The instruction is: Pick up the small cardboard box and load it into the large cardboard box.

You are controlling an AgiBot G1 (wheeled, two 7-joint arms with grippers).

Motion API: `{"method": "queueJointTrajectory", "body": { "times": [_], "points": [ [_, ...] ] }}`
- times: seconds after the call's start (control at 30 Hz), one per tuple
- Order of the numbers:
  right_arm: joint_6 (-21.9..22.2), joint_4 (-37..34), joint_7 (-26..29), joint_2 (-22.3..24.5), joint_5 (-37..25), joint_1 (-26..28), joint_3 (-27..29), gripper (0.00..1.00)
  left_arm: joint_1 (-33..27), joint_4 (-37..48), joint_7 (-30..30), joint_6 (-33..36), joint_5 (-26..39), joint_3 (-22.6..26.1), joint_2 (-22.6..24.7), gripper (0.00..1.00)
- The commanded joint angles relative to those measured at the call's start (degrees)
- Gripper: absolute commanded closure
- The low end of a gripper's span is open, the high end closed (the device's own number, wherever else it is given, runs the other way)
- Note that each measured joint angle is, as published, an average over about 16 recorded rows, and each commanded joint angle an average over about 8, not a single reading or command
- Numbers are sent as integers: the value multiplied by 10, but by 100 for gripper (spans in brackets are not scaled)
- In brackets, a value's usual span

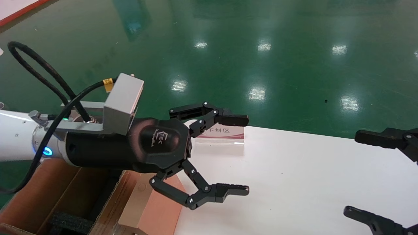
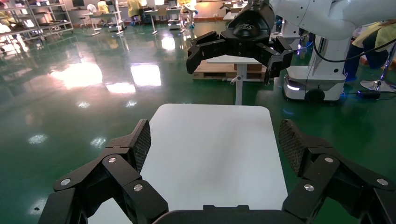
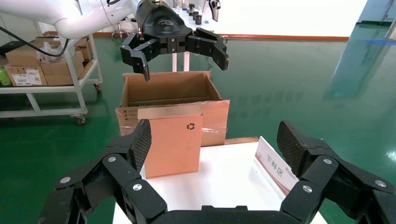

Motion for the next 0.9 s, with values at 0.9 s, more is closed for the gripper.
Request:
{"method": "queueJointTrajectory", "body": {
  "times": [0.9],
  "points": [
    [0, 0, 0, 0, 0, 0, 0, 0, -63, -35, -72, -25, 137, 52, -20, 0]
  ]
}}
